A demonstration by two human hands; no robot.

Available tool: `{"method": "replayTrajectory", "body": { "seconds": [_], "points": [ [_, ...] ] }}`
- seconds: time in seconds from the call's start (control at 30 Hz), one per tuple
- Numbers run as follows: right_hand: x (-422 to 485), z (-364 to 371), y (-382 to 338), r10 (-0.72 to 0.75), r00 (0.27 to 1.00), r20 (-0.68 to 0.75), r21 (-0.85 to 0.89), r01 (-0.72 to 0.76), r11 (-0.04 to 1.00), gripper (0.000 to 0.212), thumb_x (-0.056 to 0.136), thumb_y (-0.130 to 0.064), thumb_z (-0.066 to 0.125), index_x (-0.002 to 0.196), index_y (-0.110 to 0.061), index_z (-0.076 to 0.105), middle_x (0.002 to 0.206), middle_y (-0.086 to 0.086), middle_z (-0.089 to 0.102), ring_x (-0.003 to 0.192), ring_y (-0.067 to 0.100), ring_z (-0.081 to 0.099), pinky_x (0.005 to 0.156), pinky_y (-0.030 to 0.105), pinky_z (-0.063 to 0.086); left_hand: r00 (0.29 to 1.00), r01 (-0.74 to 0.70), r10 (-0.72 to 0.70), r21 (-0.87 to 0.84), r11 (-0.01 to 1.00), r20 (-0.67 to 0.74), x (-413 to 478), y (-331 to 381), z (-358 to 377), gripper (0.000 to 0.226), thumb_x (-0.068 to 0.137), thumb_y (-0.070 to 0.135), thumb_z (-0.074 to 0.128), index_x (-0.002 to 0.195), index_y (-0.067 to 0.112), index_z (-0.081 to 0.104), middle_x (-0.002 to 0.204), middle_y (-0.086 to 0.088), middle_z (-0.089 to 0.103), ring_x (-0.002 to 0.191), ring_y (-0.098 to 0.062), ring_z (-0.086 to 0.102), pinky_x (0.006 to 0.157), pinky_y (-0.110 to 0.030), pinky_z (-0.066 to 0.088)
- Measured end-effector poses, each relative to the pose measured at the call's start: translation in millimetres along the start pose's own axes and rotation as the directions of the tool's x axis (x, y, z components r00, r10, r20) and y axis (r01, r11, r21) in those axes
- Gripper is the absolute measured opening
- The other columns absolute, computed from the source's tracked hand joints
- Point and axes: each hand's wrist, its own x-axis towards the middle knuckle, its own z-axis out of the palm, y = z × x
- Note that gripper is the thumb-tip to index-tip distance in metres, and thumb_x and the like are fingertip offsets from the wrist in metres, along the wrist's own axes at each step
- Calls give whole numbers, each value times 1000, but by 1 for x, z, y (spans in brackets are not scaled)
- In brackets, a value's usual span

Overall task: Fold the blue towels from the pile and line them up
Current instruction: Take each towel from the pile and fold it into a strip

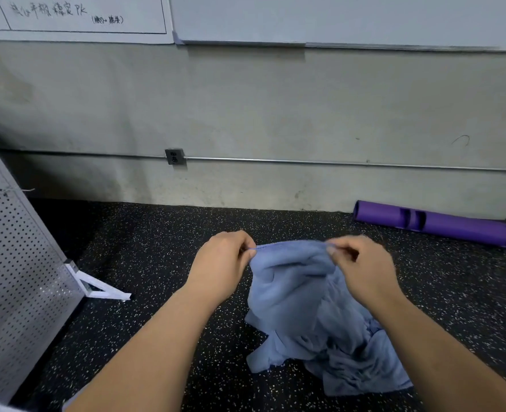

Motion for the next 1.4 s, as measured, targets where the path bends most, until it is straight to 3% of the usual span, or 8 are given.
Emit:
{"method": "replayTrajectory", "body": {
  "seconds": [0.17, 0.3, 0.43, 0.53, 0.67, 1.0, 1.17, 1.4],
  "points": [
    [1, 1, -1, 26, 997, -77, 74, -20, 997, 12, 95, -25, 77, 98, -36, 80, 92, -12, 73, 81, 0, 65, 73, 9, 45, 1000, -7, 7, -12, 1000, 11, -1, -2, -2, 7, 97, 29, 73, 93, 33, 69, 89, 20, 65, 87, -7, 59, 81, -39, 55],
    [2, 6, 5, 122, 985, 120, -1, -122, 992, 10, 92, -24, 81, 91, -34, 82, 82, -18, 76, 75, -2, 67, 66, 17, 45, 1000, -14, 14, -13, 1000, -14, -1, 0, -4, 8, 98, 29, 73, 93, 33, 69, 89, 20, 65, 87, -5, 59, 82, -36, 55],
    [6, -1, 1, 59, 996, -61, 78, -54, 995, 14, 96, -26, 76, 95, -39, 80, 94, -18, 73, 81, -3, 66, 75, 12, 47, 999, -23, 22, -56, 998, -24, 1, 2, -6, 8, 97, 27, 73, 92, 33, 70, 90, 20, 66, 90, -4, 58, 84, -33, 53],
    [1, 4, 3, 91, 984, 156, -84, -78, 993, 18, 93, -28, 78, 83, -43, 78, 85, -22, 75, 78, -4, 66, 73, 25, 51, 1000, -20, 19, -58, 998, -23, 1, 3, -5, 7, 96, 25, 73, 92, 31, 71, 91, 19, 66, 91, -4, 58, 86, -33, 52],
    [3, 2, 1, 57, 998, -20, -16, -57, 998, 11, 95, -30, 76, 92, -40, 78, 93, -19, 72, 83, -4, 64, 71, 17, 44, 999, 26, -29, -67, 997, -43, 2, 2, -8, 7, 95, 27, 74, 90, 31, 72, 88, 19, 68, 87, -3, 61, 85, -35, 54],
    [7, -1, -1, 95, 995, 27, 30, -96, 995, 9, 95, -26, 78, 93, -33, 83, 84, -25, 74, 76, -13, 65, 63, 5, 41, 996, 82, -78, -142, 987, 30, 0, 5, -10, 10, 93, 26, 76, 89, 34, 74, 83, 22, 71, 81, 0, 66, 79, -28, 57],
    [5, -3, -3, 94, 993, 74, 120, -103, 987, 14, 97, -20, 76, 94, -33, 80, 83, -23, 77, 77, -10, 68, 65, 6, 45, 996, 91, -88, -254, 963, 23, 1, 4, -14, 20, 96, 21, 77, 113, 31, 77, 90, 19, 72, 86, 1, 66, 84, -16, 51],
    [6, -5, -7, 76, 992, 105, 178, -94, 979, 14, 95, -15, 78, 94, -28, 82, 81, -19, 78, 79, -3, 71, 68, 6, 48, 977, 211, -195, -335, 918, 82, 3, -1, -11, 13, 100, 25, 70, 94, 36, 71, 88, 16, 72, 84, -10, 68, 83, -36, 57]
  ]
}}
